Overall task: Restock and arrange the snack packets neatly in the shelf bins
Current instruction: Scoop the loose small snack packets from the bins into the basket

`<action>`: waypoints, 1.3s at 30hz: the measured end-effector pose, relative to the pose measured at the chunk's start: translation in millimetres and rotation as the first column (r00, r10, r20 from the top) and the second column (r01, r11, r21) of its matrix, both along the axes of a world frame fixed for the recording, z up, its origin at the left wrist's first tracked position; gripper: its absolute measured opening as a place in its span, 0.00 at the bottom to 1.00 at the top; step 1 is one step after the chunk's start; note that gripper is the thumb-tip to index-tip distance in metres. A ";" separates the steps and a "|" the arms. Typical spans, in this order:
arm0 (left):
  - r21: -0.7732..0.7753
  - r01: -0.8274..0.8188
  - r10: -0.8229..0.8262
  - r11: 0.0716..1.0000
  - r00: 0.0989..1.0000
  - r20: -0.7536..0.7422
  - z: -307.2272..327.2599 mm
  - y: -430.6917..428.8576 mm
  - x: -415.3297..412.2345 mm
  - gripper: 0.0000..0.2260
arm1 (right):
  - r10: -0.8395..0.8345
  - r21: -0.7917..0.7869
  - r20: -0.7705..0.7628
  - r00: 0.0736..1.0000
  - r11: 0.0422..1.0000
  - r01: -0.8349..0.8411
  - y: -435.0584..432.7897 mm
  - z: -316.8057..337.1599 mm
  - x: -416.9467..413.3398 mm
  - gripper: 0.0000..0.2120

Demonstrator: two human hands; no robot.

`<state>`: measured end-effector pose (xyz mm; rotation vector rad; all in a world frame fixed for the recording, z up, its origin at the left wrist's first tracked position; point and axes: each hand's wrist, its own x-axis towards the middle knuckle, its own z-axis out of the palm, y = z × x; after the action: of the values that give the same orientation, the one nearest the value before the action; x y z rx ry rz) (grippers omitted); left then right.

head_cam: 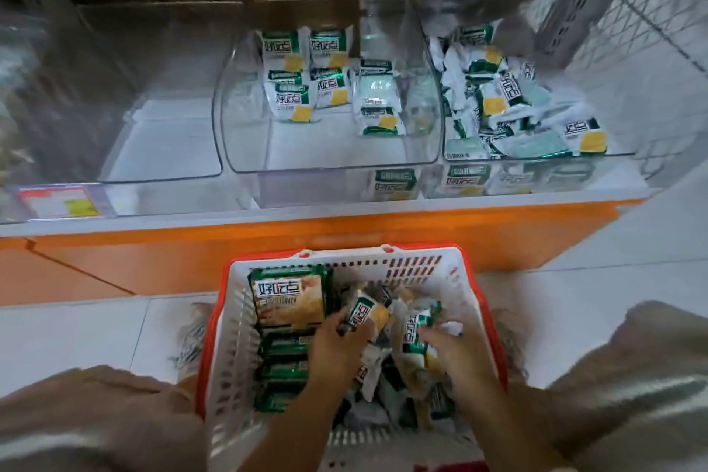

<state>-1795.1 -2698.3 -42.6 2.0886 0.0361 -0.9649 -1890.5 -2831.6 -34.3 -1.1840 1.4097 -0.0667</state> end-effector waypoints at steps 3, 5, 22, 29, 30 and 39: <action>-0.043 -0.023 0.018 0.999 0.994 -0.104 -21.2 -5.8 -4.5 0.27 | -0.054 0.102 -0.011 0.998 0.993 0.055 -3.8 -23.2 -3.9 0.26; -0.144 -0.023 -0.004 0.989 0.983 -0.182 -27.4 -10.7 -2.3 0.26 | -0.085 0.130 0.090 0.992 0.989 0.073 -6.8 -23.9 -2.1 0.15; -0.227 0.291 -0.061 0.929 0.728 0.683 138.7 6.4 62.8 0.12 | 0.328 -0.480 0.314 0.891 0.864 -0.149 12.1 100.2 35.2 0.09; 0.018 0.236 -0.099 0.971 0.336 0.937 213.5 29.0 162.0 0.15 | 0.621 -0.758 0.264 0.739 0.607 -0.239 -29.5 197.3 126.6 0.12; -0.004 0.207 -0.073 0.978 0.364 0.928 207.5 32.4 172.8 0.17 | 0.651 -0.792 0.161 0.741 0.534 -0.297 -39.6 196.9 148.1 0.12; -0.192 0.131 0.038 0.973 0.726 0.686 170.6 32.7 209.8 0.22 | 0.603 -0.581 -0.502 0.619 0.295 -0.759 -103.2 139.8 280.4 0.50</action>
<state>-1585.3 -2665.6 128.0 2.1086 -0.4957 -0.1448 -1610.1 -2934.8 105.5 -2.5387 0.8648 0.0851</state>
